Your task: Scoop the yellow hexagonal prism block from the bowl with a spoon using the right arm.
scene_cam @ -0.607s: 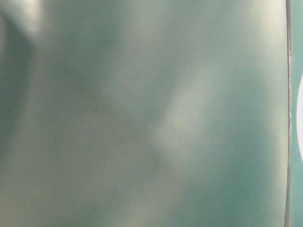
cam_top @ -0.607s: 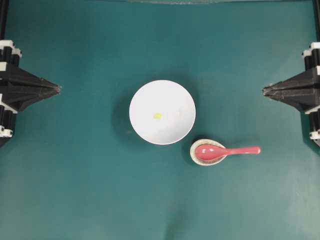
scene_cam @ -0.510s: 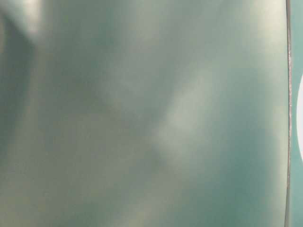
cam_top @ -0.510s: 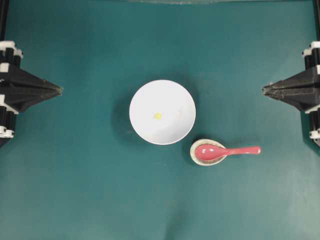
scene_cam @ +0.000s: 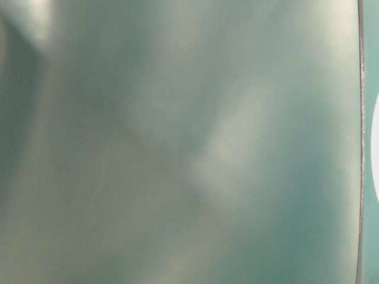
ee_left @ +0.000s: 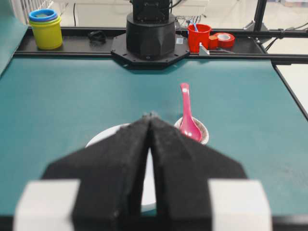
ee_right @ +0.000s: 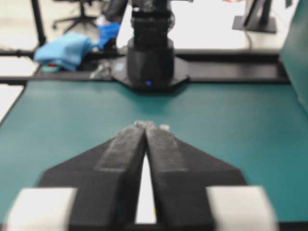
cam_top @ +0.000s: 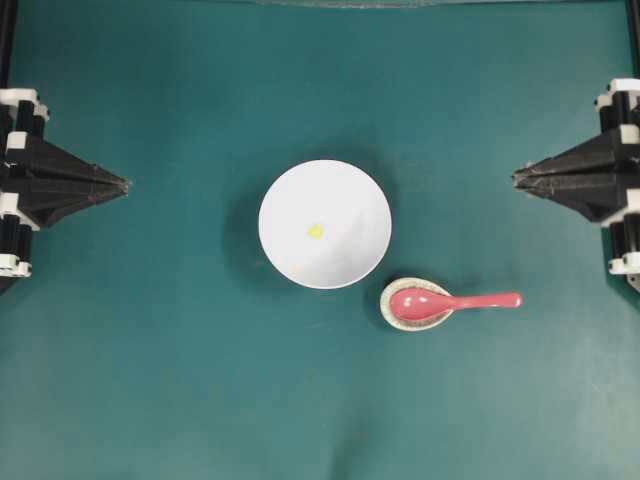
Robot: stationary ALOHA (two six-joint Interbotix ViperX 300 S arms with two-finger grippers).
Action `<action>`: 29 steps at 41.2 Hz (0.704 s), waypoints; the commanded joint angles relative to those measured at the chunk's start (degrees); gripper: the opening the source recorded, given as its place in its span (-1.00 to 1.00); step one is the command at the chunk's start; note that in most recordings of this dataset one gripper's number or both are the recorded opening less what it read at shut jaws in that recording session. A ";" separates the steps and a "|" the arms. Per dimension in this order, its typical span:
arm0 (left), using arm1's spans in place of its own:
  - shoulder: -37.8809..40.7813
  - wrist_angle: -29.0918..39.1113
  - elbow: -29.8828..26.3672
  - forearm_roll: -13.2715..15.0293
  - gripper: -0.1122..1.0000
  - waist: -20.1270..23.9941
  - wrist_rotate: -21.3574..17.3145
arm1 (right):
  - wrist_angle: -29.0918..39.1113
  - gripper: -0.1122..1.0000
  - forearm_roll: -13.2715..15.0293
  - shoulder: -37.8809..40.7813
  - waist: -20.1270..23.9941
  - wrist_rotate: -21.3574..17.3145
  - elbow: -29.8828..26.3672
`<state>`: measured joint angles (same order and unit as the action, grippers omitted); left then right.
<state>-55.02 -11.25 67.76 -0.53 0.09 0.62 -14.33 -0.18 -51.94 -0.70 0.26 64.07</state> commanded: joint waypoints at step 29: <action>0.44 -0.09 -1.14 -0.26 -0.80 0.09 -0.44 | -5.71 0.02 -1.41 14.68 4.83 -2.02 1.23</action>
<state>-55.02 -11.07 67.76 -0.62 0.09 0.26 -17.14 -1.32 -39.29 3.52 -1.58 65.30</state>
